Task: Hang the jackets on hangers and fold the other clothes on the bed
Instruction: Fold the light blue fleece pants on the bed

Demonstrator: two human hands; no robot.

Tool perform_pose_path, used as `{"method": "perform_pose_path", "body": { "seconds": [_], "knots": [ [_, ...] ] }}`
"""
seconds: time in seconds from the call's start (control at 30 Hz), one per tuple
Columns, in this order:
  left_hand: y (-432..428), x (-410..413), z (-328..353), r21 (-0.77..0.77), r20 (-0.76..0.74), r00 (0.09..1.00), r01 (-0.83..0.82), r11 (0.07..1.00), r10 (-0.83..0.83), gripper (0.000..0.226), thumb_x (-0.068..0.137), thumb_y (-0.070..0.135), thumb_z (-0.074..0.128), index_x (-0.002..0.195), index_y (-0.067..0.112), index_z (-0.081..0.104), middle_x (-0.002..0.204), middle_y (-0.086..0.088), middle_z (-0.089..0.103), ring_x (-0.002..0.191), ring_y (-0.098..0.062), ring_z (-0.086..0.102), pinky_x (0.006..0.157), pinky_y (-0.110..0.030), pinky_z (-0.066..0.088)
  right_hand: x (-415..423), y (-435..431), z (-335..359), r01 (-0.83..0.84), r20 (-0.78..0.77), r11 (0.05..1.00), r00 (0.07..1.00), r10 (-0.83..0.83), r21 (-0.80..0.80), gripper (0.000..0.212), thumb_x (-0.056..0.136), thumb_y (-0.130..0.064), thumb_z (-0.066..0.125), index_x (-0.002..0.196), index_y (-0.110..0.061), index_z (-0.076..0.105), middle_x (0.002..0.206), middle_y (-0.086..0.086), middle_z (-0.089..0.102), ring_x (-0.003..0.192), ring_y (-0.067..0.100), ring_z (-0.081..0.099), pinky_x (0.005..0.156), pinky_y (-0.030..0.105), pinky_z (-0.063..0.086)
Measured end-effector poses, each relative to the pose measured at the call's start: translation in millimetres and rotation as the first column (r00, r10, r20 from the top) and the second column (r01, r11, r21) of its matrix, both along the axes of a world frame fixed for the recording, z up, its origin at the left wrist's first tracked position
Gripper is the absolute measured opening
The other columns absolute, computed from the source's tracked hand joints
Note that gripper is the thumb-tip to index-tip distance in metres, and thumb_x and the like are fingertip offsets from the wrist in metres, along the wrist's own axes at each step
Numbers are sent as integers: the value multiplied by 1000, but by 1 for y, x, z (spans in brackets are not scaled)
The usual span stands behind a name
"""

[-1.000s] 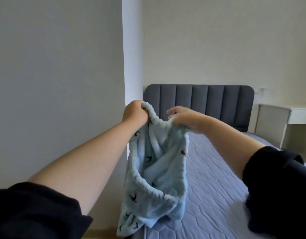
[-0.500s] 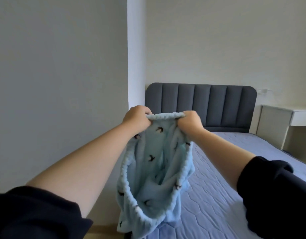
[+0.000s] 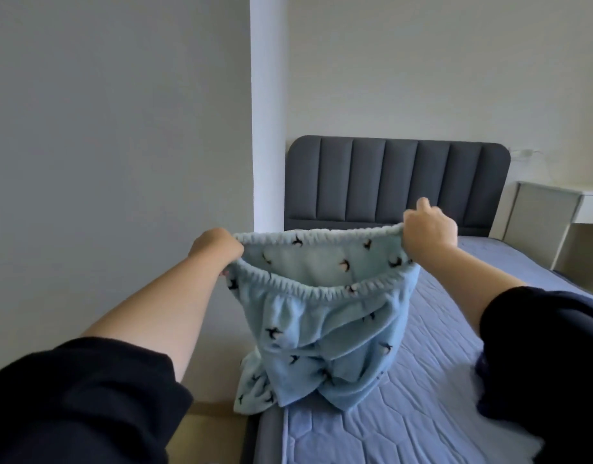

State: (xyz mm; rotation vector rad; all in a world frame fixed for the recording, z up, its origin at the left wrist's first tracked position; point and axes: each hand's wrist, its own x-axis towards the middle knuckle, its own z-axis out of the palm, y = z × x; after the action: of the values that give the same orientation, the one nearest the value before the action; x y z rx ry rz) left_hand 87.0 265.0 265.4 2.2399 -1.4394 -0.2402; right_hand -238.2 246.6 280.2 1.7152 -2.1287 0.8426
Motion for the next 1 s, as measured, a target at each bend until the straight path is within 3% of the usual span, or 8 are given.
{"method": "perform_pose_path", "body": {
  "seconds": [0.17, 0.3, 0.43, 0.5, 0.57, 0.67, 0.87, 1.0],
  "knots": [
    [-2, -14, 7, 0, -422, 906, -25, 1000, 23, 22, 87, 5, 41, 76, -1, 60, 58, -15, 61, 36, -20, 50, 36, -18, 38, 12, 2, -8, -63, 167, 906, 986, -9, 420, 22, 81, -9, 40, 69, -4, 58, 64, 11, 61, 58, 25, 58, 62, 32, 50],
    [-5, -14, 15, -174, -871, 485, -156, 972, -78, 21, 95, 2, 36, 78, -1, 48, 45, -15, 60, 31, -22, 56, 29, -22, 43, 43, -8, -2, -292, 515, 885, 854, 72, 362, 35, 90, 1, 36, 62, 2, 56, 40, 9, 59, 44, 25, 61, 57, 34, 58],
    [-1, 17, 42, -343, -937, 205, -366, 865, -284, 19, 89, -6, 41, 77, -1, 55, 50, -11, 65, 74, -25, 68, 56, -35, 59, 111, -11, 30, -539, 738, 797, 649, 187, 272, 21, 89, 2, 54, 74, -13, 54, 45, -4, 61, 44, 7, 60, 50, 15, 52],
    [1, 42, 55, -433, -895, 313, -439, 787, -317, 10, 84, -5, 51, 81, -1, 59, 71, -12, 70, 85, -27, 68, 65, -35, 59, 151, -6, 45, -674, 832, 714, 497, 249, 189, 26, 75, 16, 64, 90, -5, 61, 73, 10, 68, 71, 20, 68, 73, 26, 57],
    [9, 73, 67, -566, -784, 569, -490, 663, -250, 12, 84, 1, 50, 83, 10, 58, 93, -11, 68, 90, -30, 64, 75, -35, 56, 193, -1, 58, -753, 888, 658, 311, 339, 13, 40, 70, 26, 55, 102, 3, 62, 81, 18, 65, 78, 32, 66, 76, 39, 57],
    [44, 123, 86, -719, -582, 805, -444, 535, -115, 15, 83, 7, 47, 84, 19, 56, 88, -4, 62, 79, -24, 56, 68, -26, 42, 258, 8, 75, -788, 884, 592, 146, 443, -167, 41, 75, 20, 39, 109, 7, 59, 87, 22, 63, 83, 37, 64, 79, 45, 57],
    [124, 227, 112, -754, -496, 854, -513, 409, 158, 6, 83, 9, 52, 82, 14, 54, 89, -11, 63, 83, -31, 58, 65, -28, 40, 383, 38, 111, -819, 844, 448, -80, 530, -359, 28, 88, 1, 33, 81, -5, 59, 75, 19, 58, 60, 31, 55, 67, 42, 52],
    [165, 283, 112, -689, -448, 826, -562, 457, 341, 21, 80, 12, 65, 99, 3, 61, 106, -16, 66, 100, -33, 62, 83, -34, 50, 439, 55, 122, -811, 811, 396, -156, 563, -430, 23, 88, 1, 34, 80, 0, 56, 65, 14, 52, 57, 28, 50, 55, 32, 45]
  ]
}}
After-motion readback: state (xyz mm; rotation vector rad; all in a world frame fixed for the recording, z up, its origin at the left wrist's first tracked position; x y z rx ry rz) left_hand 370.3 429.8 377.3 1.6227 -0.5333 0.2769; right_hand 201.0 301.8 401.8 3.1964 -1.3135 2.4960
